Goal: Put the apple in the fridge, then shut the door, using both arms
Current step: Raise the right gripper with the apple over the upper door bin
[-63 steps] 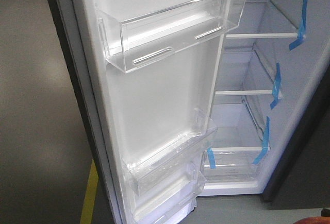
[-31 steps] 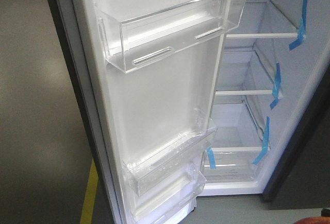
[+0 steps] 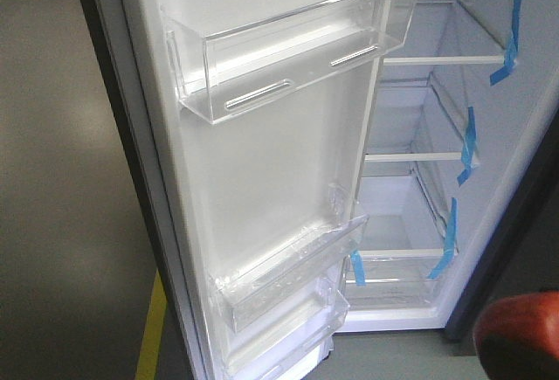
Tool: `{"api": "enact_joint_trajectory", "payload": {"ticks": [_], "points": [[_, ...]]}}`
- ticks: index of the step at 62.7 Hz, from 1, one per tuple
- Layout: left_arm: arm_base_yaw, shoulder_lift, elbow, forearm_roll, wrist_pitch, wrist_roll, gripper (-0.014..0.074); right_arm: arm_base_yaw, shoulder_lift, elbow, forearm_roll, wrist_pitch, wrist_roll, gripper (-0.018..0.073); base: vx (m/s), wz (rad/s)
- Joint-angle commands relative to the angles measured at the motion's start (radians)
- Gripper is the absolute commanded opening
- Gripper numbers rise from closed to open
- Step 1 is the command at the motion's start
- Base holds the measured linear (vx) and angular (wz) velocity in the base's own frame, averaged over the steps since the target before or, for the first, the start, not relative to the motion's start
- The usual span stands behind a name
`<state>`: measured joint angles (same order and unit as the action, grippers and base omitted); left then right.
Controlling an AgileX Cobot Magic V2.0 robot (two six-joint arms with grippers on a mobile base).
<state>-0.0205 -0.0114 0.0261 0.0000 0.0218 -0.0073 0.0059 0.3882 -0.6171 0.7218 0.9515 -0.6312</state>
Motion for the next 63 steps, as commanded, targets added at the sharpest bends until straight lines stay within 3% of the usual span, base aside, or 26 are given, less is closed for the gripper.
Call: {"api": "enact_joint_trajectory", "payload": {"ticks": [1, 13, 23, 63], "points": [[0.001, -0.015, 0.021, 0.000, -0.075, -0.009, -0.0006, -0.004, 0.112, -0.089, 0.044, -0.079, -0.020, 0.0366, 0.00, 0.00], [0.001, -0.015, 0.021, 0.000, -0.075, -0.009, -0.0006, -0.004, 0.297, -0.254, 0.064, -0.078, -0.175, 0.0366, 0.00, 0.00], [0.001, -0.015, 0.021, 0.000, -0.075, -0.009, -0.0006, -0.004, 0.429, -0.410, 0.079, -0.061, -0.219, 0.0366, 0.00, 0.00], [0.001, -0.015, 0.021, 0.000, -0.075, -0.009, -0.0006, 0.001, 0.846, -0.965, 0.080, -0.017, -0.215, 0.0368, 0.00, 0.00]]}}
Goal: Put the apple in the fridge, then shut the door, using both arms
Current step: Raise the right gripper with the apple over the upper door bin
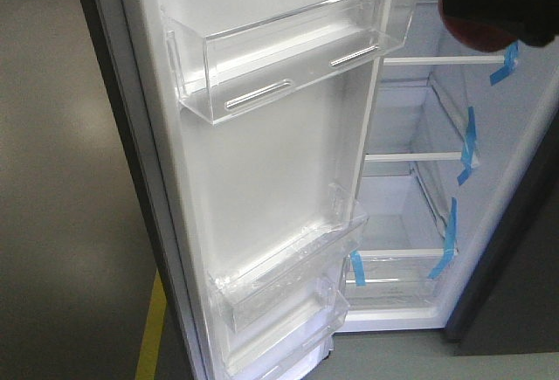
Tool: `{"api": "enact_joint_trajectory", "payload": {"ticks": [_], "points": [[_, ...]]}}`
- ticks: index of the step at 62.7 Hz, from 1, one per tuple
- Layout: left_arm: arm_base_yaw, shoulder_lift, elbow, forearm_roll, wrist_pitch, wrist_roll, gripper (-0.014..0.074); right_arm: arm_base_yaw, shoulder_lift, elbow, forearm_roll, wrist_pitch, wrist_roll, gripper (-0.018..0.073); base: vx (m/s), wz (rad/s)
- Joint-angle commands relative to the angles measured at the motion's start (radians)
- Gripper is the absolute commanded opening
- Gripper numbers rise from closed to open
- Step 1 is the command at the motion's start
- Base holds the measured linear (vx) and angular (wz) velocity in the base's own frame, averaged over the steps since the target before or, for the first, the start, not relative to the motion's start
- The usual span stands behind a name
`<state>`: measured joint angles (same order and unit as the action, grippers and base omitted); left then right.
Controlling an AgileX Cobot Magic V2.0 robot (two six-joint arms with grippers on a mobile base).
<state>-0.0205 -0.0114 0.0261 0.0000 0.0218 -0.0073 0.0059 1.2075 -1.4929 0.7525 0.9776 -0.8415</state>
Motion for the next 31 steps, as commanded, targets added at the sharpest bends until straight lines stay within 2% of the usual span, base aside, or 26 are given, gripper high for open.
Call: {"api": "enact_joint_trajectory", "payload": {"ticks": [1, 6, 21, 31], "points": [[0.001, -0.015, 0.021, 0.000, -0.075, -0.009, -0.0006, 0.006, 0.038, -0.100, 0.049, -0.044, -0.002, 0.0368, 0.00, 0.00], [0.001, -0.015, 0.021, 0.000, -0.075, -0.009, -0.0006, 0.066, 0.078, -0.159, 0.021, -0.065, 0.002, 0.0368, 0.00, 0.00], [0.001, -0.015, 0.021, 0.000, -0.075, -0.009, -0.0006, 0.270, 0.241, -0.338, -0.255, -0.197, 0.200, 0.0370, 0.00, 0.00], [0.001, -0.015, 0.021, 0.000, -0.075, -0.009, -0.0006, 0.317, 0.357, -0.459, -0.327, -0.212, 0.296, 0.0370, 0.00, 0.00]]}}
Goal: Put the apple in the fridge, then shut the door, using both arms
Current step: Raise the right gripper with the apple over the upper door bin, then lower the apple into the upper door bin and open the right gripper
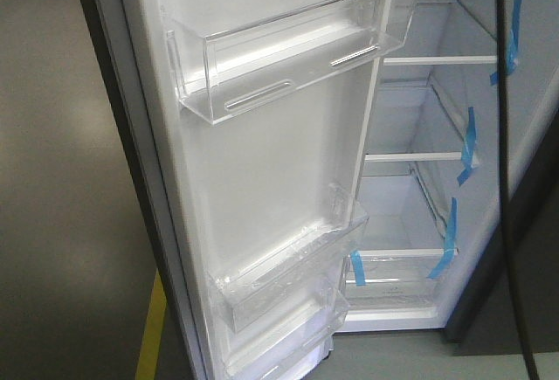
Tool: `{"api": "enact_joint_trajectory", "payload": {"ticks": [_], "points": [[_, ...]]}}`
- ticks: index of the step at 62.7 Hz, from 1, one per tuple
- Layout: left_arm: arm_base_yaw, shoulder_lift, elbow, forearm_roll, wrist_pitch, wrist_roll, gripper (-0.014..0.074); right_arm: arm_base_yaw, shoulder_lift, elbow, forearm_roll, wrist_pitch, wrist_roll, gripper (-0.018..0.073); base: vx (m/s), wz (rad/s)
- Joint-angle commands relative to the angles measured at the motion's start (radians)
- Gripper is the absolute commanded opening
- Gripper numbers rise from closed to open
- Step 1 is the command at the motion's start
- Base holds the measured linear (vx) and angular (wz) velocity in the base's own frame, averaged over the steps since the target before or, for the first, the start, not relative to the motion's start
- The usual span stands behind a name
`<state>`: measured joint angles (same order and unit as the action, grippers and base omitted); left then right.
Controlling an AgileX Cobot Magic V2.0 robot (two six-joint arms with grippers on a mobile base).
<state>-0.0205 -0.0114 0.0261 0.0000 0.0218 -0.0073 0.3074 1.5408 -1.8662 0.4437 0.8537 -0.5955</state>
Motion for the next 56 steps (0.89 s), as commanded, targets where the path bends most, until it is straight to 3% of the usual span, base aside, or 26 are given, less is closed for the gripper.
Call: {"api": "enact_joint_trajectory", "payload": {"ticks": [1, 15, 31, 56], "points": [[0.001, -0.015, 0.021, 0.000, -0.075, -0.009, -0.0006, 0.016, 0.033, -0.100, -0.017, -0.088, 0.056, 0.0370, 0.00, 0.00], [0.001, -0.015, 0.021, 0.000, -0.075, -0.009, -0.0006, 0.016, 0.148, -0.214, -0.018, -0.099, 0.088, 0.0370, 0.00, 0.00], [0.001, -0.015, 0.021, 0.000, -0.075, -0.009, -0.0006, 0.016, 0.200, -0.223, -0.024, -0.113, 0.089, 0.0382, 0.00, 0.00], [0.001, -0.015, 0.021, 0.000, -0.075, -0.009, -0.0006, 0.015, 0.193, -0.223, -0.103, -0.071, 0.187, 0.0596, 0.00, 0.00]]}}
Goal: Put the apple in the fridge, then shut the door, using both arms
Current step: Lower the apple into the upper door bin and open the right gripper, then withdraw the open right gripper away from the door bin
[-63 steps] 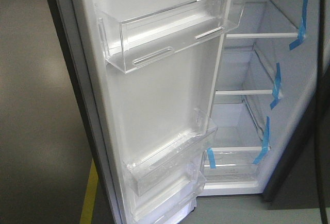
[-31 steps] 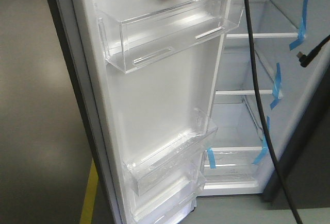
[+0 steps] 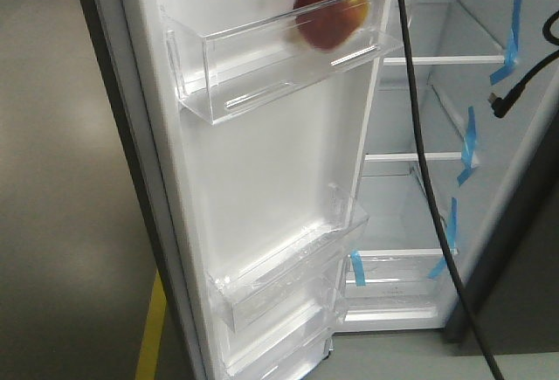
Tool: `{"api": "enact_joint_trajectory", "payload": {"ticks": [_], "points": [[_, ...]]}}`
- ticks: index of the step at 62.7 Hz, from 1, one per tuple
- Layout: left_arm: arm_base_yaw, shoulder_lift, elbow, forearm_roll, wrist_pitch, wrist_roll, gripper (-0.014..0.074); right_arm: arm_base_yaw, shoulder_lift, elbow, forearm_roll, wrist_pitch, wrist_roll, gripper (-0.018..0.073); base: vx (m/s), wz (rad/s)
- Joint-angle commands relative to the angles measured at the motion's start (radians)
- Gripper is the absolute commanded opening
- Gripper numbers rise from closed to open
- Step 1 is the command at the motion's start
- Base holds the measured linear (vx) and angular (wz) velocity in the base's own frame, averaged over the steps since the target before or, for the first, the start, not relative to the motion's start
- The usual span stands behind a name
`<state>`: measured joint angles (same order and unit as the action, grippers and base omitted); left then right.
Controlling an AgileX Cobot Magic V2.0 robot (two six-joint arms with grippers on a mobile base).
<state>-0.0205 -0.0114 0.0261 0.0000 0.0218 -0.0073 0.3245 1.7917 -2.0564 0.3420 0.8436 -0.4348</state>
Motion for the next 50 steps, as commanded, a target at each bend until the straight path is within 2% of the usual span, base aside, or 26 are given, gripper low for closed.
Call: {"api": "enact_joint_trajectory", "payload": {"ticks": [1, 23, 35, 50], "points": [[0.001, -0.015, 0.021, 0.000, -0.075, -0.009, -0.0006, -0.002, -0.061, -0.033, -0.001, -0.058, 0.028, 0.0597, 0.00, 0.00], [0.001, -0.015, 0.021, 0.000, -0.075, -0.009, -0.0006, -0.003, -0.216, 0.016, 0.022, 0.015, 0.043, 0.0536, 0.00, 0.00], [0.001, -0.015, 0.021, 0.000, -0.075, -0.009, -0.0006, 0.006, -0.406, 0.304, 0.072, -0.061, 0.015, 0.0482, 0.00, 0.00], [0.001, -0.015, 0.021, 0.000, -0.075, -0.009, -0.0006, 0.006, -0.659, 0.688, 0.123, -0.207, -0.015, 0.0472, 0.00, 0.00]]}}
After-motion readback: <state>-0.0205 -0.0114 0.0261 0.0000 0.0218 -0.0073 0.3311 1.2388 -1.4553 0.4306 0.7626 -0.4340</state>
